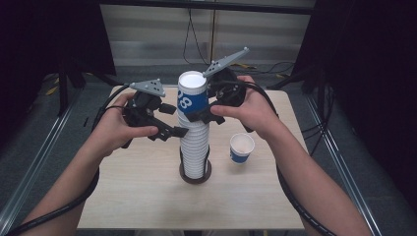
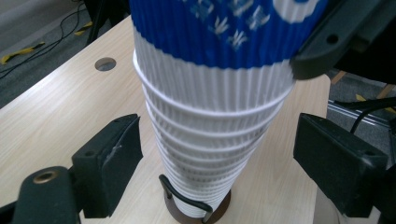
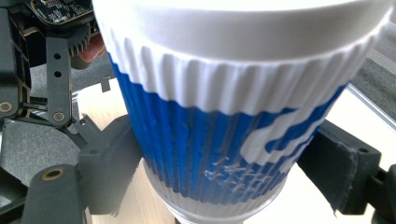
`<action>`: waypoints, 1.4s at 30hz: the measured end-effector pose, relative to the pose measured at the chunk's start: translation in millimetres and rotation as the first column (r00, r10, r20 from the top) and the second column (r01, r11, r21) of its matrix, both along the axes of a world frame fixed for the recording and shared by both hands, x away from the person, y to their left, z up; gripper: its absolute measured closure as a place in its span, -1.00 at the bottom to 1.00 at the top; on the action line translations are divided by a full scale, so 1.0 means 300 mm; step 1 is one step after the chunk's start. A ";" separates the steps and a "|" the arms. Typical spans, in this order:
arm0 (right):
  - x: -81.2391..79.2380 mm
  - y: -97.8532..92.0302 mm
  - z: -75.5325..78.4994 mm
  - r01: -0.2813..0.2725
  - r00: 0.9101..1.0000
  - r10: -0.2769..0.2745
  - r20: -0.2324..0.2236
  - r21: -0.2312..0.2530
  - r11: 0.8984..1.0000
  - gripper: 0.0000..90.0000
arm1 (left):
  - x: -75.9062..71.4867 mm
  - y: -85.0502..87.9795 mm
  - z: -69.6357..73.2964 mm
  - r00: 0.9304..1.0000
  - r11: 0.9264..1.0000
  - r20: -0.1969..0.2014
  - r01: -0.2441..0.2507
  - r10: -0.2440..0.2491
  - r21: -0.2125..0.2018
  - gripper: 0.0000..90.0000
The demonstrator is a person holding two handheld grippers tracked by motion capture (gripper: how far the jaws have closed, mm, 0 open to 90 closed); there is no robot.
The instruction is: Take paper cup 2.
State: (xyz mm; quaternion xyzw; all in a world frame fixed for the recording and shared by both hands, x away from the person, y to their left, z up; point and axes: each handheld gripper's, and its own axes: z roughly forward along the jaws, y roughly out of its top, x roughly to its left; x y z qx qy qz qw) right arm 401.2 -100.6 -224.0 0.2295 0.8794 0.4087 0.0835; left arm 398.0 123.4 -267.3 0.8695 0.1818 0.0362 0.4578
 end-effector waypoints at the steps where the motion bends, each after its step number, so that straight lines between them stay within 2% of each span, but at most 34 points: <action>1: 0.000 0.000 0.000 -0.001 1.000 0.001 0.001 -0.002 1.000 -0.63 | 0.001 -0.003 0.000 1.000 1.000 0.000 0.002 -0.002 0.001 -0.66; 7: -0.002 -0.001 0.000 -0.003 1.000 0.003 0.002 -0.001 1.000 -0.62 | 0.007 -0.017 -0.001 1.000 1.000 0.005 -0.002 0.002 -0.022 -0.63; 12: -0.001 0.000 0.000 -0.002 1.000 0.002 0.004 0.000 1.000 -0.62 | 0.011 -0.022 -0.003 1.000 0.999 0.007 -0.016 0.016 -0.040 -0.52; 42: -0.005 -0.014 0.013 -0.030 0.999 0.029 0.038 0.024 0.999 -0.57 | 0.002 -0.023 -0.003 1.000 0.999 0.007 -0.022 0.022 -0.024 -0.49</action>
